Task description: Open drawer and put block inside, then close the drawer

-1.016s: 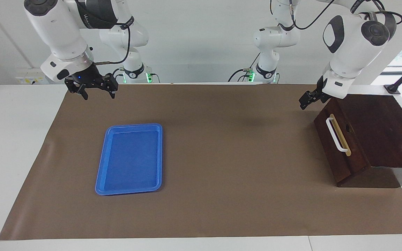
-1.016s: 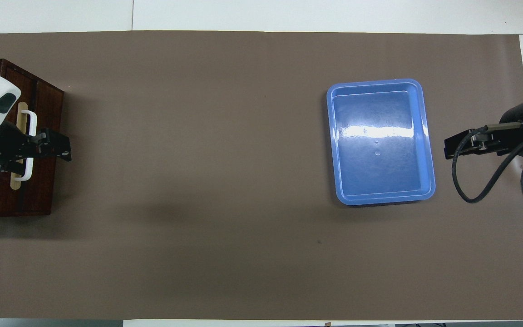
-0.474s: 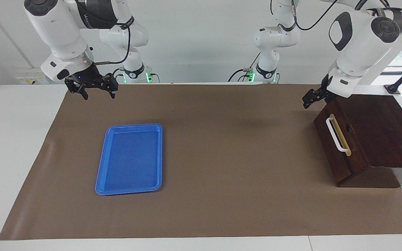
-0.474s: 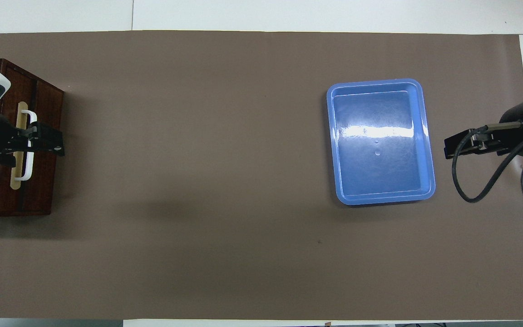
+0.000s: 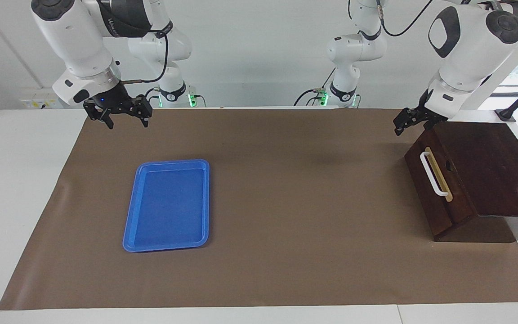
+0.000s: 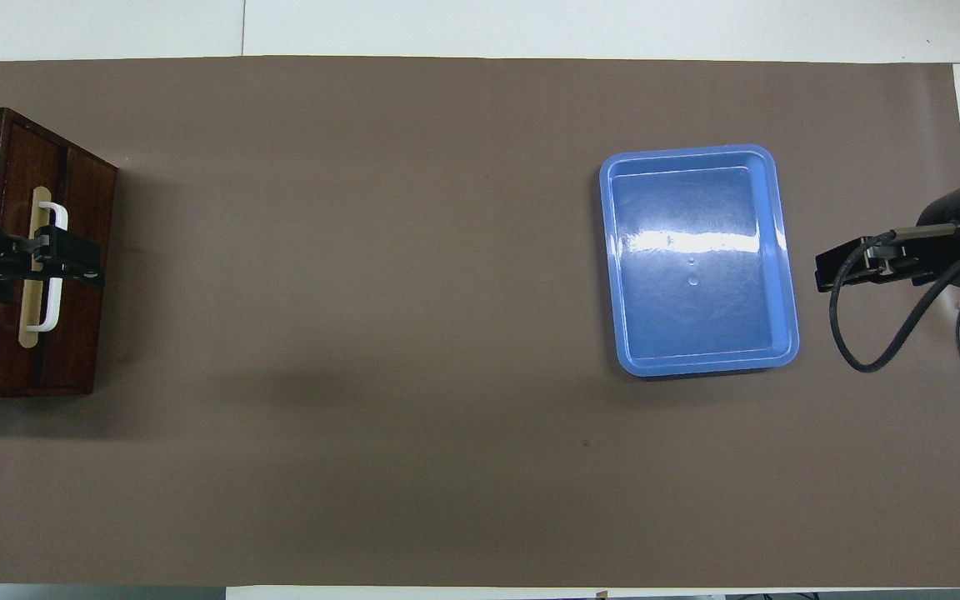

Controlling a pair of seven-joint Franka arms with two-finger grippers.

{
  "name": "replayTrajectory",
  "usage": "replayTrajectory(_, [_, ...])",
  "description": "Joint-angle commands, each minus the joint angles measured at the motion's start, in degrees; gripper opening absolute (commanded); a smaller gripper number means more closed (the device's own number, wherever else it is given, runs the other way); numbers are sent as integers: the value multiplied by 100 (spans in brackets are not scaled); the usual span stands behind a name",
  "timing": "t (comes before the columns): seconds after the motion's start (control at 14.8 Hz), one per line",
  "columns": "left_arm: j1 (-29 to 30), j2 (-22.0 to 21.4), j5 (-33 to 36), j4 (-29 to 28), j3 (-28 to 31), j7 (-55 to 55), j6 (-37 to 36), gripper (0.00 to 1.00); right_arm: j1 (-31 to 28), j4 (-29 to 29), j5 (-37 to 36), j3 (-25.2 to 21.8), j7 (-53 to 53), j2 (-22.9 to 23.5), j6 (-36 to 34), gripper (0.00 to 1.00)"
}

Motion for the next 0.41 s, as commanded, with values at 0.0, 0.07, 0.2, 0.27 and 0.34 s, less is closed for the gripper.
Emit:
replayTrajectory(0.0, [23,-44,-39,54,-9,112,-129,100,-130,-87,-37,87,7,-79,37,100])
replayTrajectory(0.07, [15,-44,-39,54,-9,112,-120,100,-130,-87,-37,87,7,-79,37,100])
replayTrajectory(0.2, [15,-44,-47,54,-9,121,-103,100,-130,-87,-37,87,7,-79,37,100])
replayTrajectory(0.27, [15,-44,-56,45,-9,121,-120,100,-130,-87,-37,87,7,-79,37,100])
replayTrajectory(0.34, [15,-44,-56,45,-9,121,-111,100,-130,-87,-37,96,7,-79,37,100])
